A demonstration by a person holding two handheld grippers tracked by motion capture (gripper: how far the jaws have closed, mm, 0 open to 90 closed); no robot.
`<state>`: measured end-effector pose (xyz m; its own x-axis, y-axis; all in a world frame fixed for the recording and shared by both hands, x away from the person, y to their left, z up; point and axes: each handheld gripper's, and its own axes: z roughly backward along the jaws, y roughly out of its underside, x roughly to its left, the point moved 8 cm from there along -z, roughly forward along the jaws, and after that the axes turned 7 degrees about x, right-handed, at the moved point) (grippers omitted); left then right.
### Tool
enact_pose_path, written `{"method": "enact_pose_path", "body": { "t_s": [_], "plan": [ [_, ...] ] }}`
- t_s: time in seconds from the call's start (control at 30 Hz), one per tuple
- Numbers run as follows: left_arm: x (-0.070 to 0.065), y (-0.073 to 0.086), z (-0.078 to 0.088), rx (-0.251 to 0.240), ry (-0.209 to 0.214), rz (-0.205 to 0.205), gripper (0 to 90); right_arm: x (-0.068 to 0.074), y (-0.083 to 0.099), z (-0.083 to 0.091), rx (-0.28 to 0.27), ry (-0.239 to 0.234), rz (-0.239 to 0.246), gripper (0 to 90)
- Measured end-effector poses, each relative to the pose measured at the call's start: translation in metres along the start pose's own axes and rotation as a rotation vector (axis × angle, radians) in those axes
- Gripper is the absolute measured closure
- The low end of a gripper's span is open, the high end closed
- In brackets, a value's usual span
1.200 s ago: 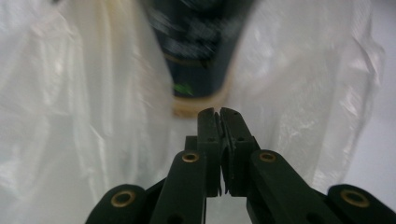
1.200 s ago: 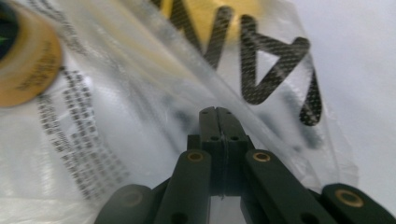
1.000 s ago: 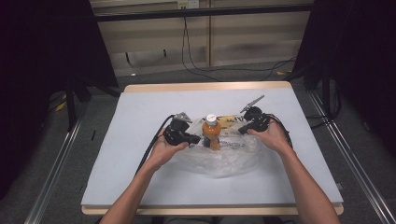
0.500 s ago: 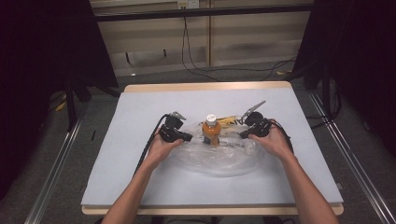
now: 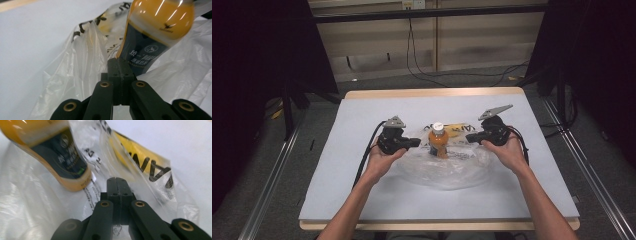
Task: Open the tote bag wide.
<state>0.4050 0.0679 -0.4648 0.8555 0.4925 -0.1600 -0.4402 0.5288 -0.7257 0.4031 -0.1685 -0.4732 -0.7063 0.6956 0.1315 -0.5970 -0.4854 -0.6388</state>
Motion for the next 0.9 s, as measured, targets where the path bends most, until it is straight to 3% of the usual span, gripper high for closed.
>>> {"method": "enact_pose_path", "body": {
  "t_s": [0.2,0.43,0.63,0.77,0.83,0.9],
  "plan": [
    [-0.003,0.006,0.018,-0.044,0.001,-0.003,90.0,0.003,-0.004,0.022,-0.096,0.009,-0.018,90.0],
    [0.003,0.025,0.031,-0.054,-0.018,0.017,90.0,-0.001,0.012,0.044,-0.167,0.057,-0.060,90.0],
    [0.003,0.039,0.047,-0.061,-0.039,0.022,90.0,-0.011,0.030,0.064,-0.206,0.112,-0.115,90.0],
    [0.003,0.051,0.058,-0.073,-0.045,0.046,90.0,-0.008,0.045,0.072,-0.207,0.130,-0.121,90.0],
    [0.002,0.058,0.062,-0.063,-0.053,0.062,90.0,-0.006,0.056,0.074,-0.194,0.158,-0.118,90.0],
    [-0.002,0.066,0.066,-0.053,-0.057,0.060,90.0,-0.004,0.063,0.077,-0.206,0.157,-0.133,90.0]
  ]
}}
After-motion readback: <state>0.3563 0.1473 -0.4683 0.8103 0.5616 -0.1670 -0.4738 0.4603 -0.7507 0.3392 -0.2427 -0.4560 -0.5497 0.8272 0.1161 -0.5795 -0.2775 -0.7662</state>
